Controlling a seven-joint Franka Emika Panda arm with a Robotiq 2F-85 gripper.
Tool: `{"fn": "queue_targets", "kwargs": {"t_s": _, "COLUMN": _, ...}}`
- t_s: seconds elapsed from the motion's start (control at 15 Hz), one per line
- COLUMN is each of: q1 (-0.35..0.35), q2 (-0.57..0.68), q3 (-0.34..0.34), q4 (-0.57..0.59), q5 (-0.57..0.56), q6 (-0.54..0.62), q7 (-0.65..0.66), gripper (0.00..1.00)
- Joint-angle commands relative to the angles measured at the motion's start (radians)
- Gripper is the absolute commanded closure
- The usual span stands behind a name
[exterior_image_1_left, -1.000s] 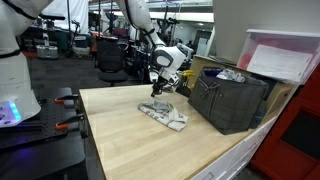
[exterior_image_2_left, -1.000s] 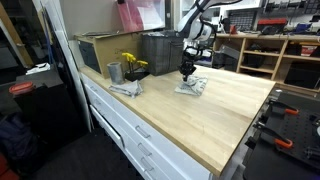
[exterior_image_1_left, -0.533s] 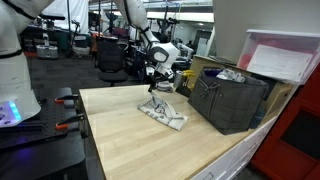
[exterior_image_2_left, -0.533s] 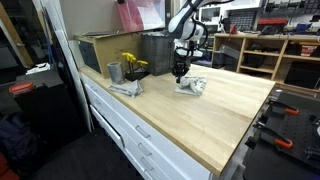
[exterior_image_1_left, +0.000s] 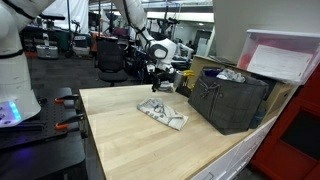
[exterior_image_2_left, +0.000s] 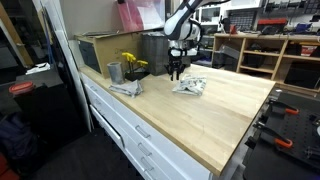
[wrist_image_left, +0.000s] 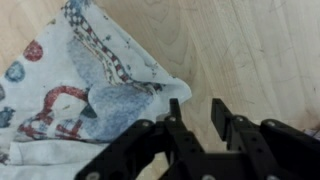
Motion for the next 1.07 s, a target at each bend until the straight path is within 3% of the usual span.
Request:
{"fn": "queue_targets", "kwargs": {"t_s": 0.0, "q1": 0.029, "q2": -0.009, "q3": -0.058, "q4": -0.033, "q5": -0.062, "q6": 0.089, "q7": 0.092, "gripper": 0.29}}
{"fn": "queue_targets", "kwargs": {"t_s": 0.27, "q1": 0.004, "q2": -0.006, "q3": -0.13, "q4": -0.066, "q5": -0.06, "q6": 0.144, "q7": 0.216, "gripper": 0.01}}
{"fn": "queue_targets", "kwargs": {"t_s": 0.6, "q1": -0.073, "q2": -0.003, "q3": -0.192, "q4": -0.082, "q5": -0.006, "q6": 0.113, "q7": 0.326, "gripper": 0.0}}
{"fn": "queue_targets", "kwargs": {"t_s": 1.0, "q1": -0.262, "q2": 0.039, "q3": -0.091, "q4": -0.019, "q5": 0.222, "q6": 0.004, "q7": 0.261, "gripper": 0.0}}
